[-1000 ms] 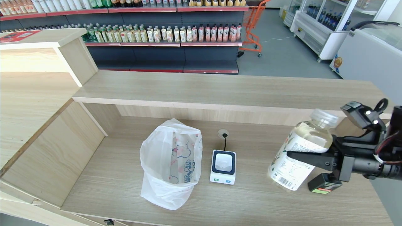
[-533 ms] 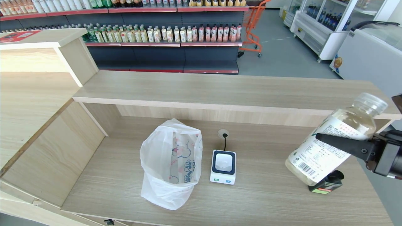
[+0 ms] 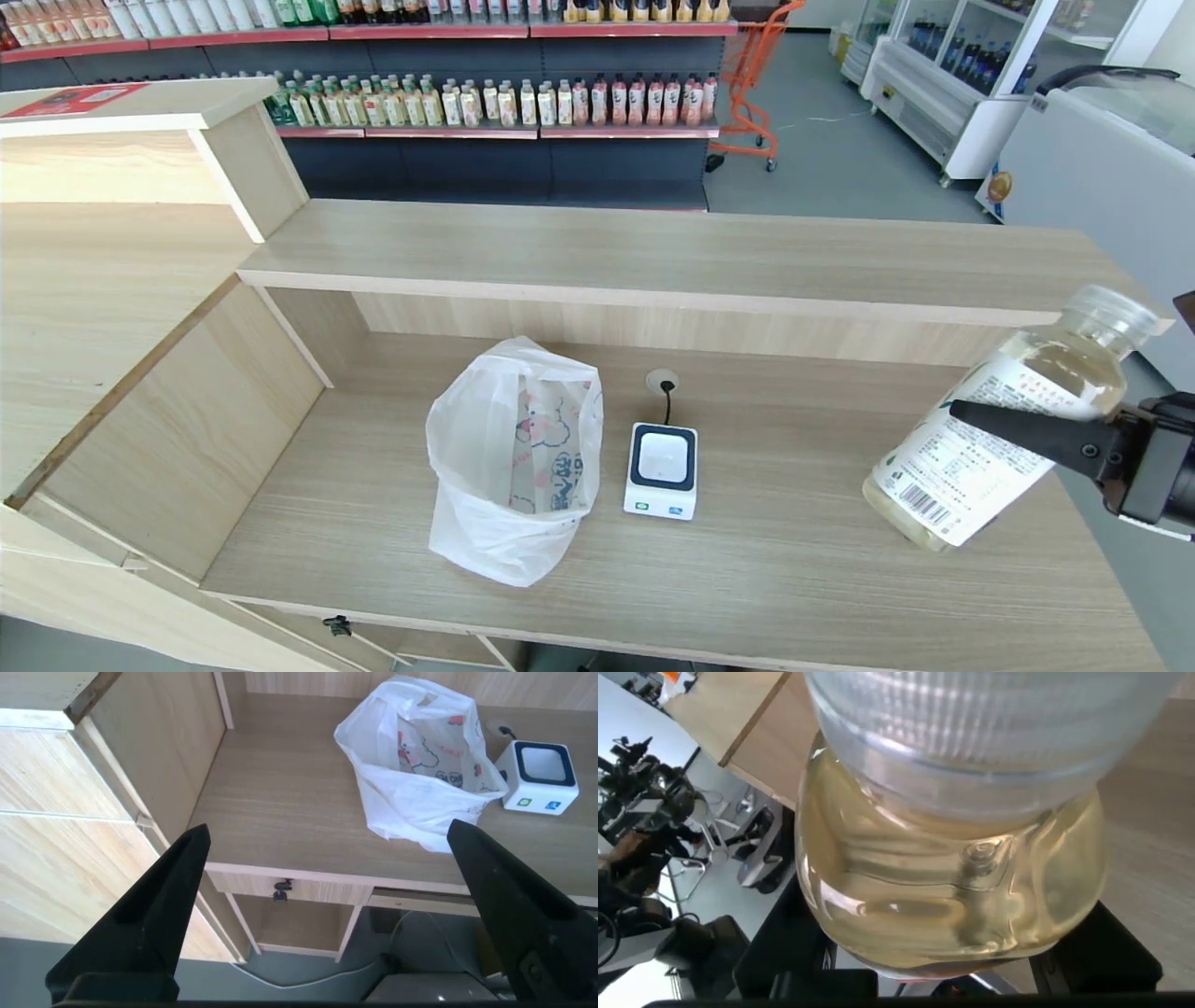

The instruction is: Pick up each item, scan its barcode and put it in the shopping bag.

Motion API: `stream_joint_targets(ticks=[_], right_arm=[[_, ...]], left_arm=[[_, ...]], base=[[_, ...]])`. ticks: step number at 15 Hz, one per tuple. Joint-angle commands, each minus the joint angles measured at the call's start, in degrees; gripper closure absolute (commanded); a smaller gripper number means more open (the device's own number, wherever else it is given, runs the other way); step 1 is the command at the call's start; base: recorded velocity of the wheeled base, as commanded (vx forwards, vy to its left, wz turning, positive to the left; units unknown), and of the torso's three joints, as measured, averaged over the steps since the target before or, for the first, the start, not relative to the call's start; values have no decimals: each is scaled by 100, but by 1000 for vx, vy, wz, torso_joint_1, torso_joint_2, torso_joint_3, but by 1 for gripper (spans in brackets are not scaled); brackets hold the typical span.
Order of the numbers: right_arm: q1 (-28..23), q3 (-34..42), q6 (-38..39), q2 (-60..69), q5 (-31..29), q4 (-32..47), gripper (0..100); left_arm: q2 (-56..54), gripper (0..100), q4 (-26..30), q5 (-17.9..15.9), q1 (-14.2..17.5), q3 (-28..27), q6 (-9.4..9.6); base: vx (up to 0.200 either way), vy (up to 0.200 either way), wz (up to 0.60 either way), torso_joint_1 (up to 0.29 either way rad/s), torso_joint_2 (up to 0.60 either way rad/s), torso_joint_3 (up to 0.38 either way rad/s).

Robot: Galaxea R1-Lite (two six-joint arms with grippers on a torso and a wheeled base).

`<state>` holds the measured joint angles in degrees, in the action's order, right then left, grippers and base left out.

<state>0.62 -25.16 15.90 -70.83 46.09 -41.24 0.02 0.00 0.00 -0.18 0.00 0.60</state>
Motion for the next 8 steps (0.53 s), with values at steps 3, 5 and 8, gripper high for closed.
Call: stream_joint_targets(ticks=[3,5,8], right_arm=[[-18,-33,115,-133,-4,11,100],[-18,-33,274,-142,-4,20,100],[-18,-138,555,-89,-4,380,100]], left_arm=[[-2,0,0,0,1,0,-7],[6,0,0,0,1,0,-16],[-2,0,0,0,1,0,-16]], base=[[0,67,0,11,1,-2],[0,200,0,3,5,7],[0,200,0,15,4,1]])
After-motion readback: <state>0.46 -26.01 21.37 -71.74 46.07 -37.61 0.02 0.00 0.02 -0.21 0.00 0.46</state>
